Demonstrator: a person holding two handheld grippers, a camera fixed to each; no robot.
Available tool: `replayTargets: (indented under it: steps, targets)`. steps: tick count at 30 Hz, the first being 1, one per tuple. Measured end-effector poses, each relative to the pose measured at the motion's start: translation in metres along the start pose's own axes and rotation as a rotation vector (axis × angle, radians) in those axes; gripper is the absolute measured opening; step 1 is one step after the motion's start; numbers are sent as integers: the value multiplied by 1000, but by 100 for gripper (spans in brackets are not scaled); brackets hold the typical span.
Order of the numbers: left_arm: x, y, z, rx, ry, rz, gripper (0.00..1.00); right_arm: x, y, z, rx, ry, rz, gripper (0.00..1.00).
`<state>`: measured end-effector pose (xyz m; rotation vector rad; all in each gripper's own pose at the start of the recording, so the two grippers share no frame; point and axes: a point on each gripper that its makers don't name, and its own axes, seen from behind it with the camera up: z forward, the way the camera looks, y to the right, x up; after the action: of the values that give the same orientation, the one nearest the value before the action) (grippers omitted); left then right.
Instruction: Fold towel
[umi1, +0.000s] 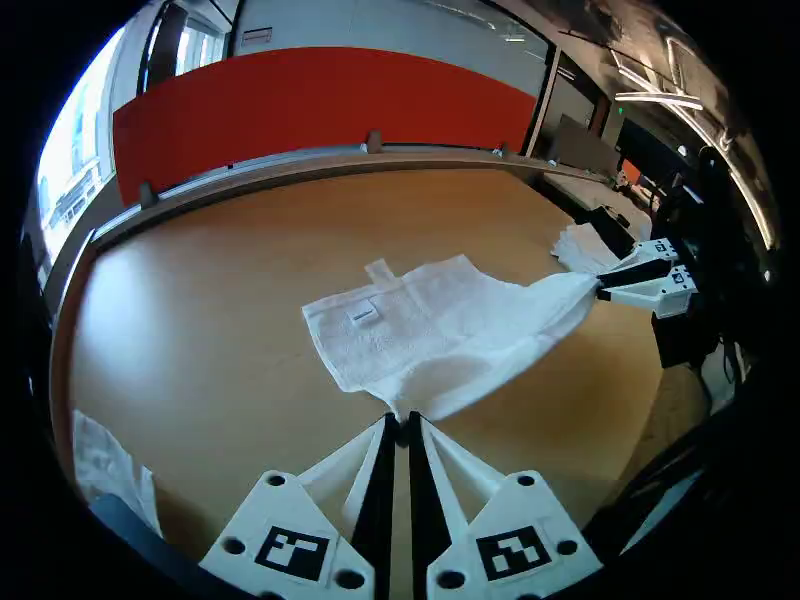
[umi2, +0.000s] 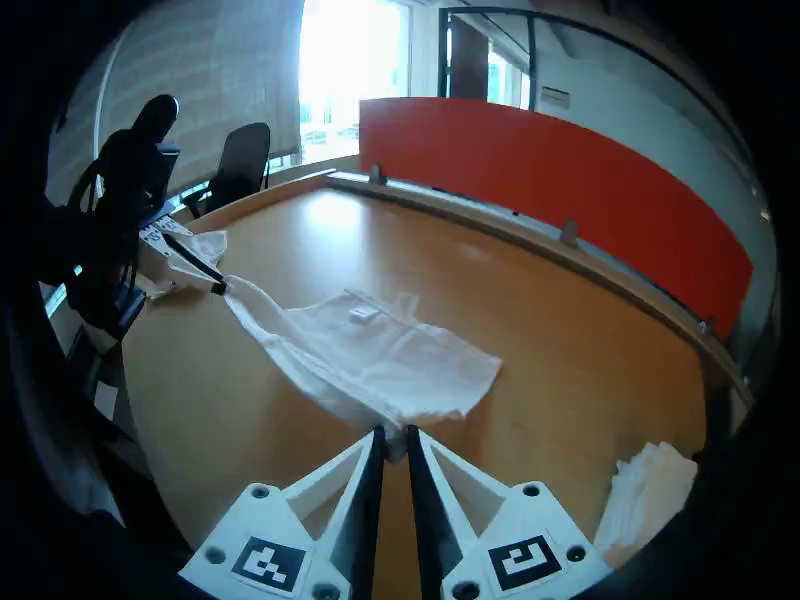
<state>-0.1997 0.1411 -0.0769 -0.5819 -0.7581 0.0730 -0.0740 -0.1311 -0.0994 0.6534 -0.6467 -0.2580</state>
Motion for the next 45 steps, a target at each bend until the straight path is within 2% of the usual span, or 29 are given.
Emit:
replayTargets:
  steps: [8,20,29,38,45]
  targets:
    - [9,3,-13,-5,10,-5,9,8,-5,-12,2,12,4,17]
    - [13,7,-22,-17,10,-21,9,15,-10,-27,9,20,8,17]
    - [13,11,-32,-33,2,-12,9,19,-16,-37,20,17,9,17]
    - [12,13,-38,-36,4,-41,9,18,-20,-40,25,13,11,17]
    - [9,13,-36,-32,3,-50,9,19,-19,-38,24,7,4,17]
